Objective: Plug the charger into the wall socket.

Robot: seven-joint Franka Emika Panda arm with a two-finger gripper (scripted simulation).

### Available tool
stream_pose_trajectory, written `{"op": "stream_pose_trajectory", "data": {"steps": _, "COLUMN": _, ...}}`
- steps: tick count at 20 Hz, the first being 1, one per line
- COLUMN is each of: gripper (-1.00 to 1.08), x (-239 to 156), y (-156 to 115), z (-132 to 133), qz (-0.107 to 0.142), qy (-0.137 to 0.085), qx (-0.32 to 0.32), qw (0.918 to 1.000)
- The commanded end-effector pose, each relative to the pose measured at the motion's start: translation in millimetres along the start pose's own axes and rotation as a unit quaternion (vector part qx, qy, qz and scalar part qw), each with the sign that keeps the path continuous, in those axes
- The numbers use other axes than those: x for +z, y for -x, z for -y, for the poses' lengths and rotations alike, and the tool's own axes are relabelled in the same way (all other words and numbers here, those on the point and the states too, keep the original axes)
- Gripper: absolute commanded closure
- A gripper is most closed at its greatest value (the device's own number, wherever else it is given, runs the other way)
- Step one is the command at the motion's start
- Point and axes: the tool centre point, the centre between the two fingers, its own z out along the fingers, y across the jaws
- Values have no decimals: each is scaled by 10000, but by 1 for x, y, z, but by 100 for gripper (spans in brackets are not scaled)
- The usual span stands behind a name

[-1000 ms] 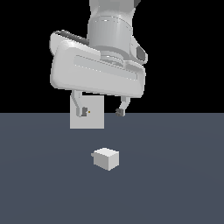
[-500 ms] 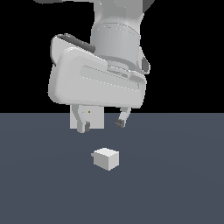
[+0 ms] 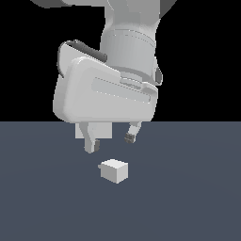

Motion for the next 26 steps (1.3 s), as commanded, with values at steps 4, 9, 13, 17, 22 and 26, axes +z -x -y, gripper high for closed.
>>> {"op": "stream_pose_trajectory", "data": {"steps": 4, "gripper": -92, "x": 1, "y": 1, "z": 0, "qz": -2, "qy": -1, "qx": -11, "qw": 10000}}
{"op": "stream_pose_trajectory", "data": {"steps": 9, "gripper": -92, "x": 13, "y": 3, "z": 0, "qz": 0, "qy": -1, "qx": -16, "qw": 10000}}
{"op": "stream_pose_trajectory", "data": {"steps": 13, "gripper": -92, "x": 30, "y": 7, "z": 1, "qz": 3, "qy": -1, "qx": -26, "qw": 10000}}
{"op": "stream_pose_trajectory", "data": {"steps": 17, "gripper": -92, "x": 44, "y": 10, "z": 1, "qz": 3, "qy": -1, "qx": -30, "qw": 10000}}
{"op": "stream_pose_trajectory", "data": {"steps": 22, "gripper": -92, "x": 50, "y": 11, "z": 0, "qz": 3, "qy": -2, "qx": -33, "qw": 10000}}
{"op": "stream_pose_trajectory", "data": {"steps": 26, "gripper": 108, "x": 50, "y": 11, "z": 0, "qz": 3, "qy": -2, "qx": -33, "qw": 10000}}
